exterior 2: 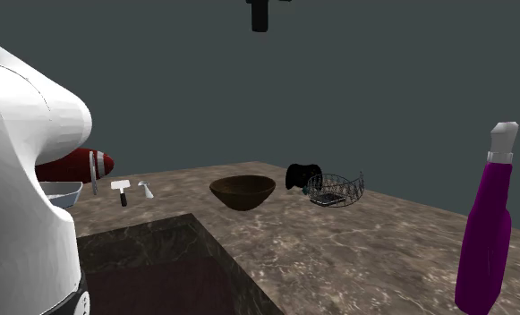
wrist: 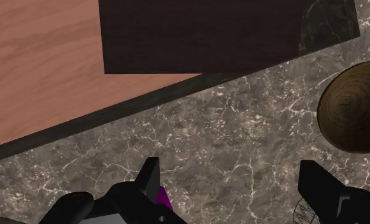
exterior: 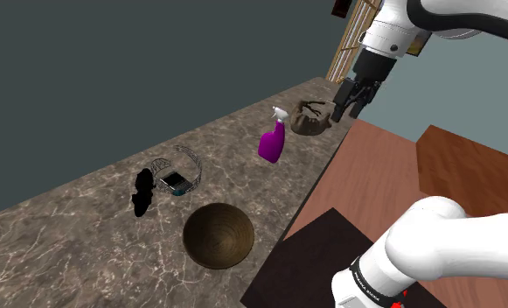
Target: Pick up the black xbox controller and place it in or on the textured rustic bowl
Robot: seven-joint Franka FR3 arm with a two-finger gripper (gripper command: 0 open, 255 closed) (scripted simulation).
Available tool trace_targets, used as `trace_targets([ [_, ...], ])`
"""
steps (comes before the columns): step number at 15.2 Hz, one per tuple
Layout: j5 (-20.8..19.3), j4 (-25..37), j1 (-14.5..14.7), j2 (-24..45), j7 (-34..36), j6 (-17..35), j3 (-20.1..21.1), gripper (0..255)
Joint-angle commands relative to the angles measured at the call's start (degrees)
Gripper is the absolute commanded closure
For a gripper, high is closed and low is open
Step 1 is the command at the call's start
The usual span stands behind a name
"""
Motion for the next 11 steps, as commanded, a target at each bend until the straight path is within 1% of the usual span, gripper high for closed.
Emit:
trace_targets([
  [1,0.0,0.0,0.0,0.0,0.0,0.0,0.0,0],
  [6,3.9,-2.4,1.1,3.3,7.2,5.8,6.1,0],
  [11,7.0,-2.9,2.0,8.7,14.1,11.9,12.2,0],
])
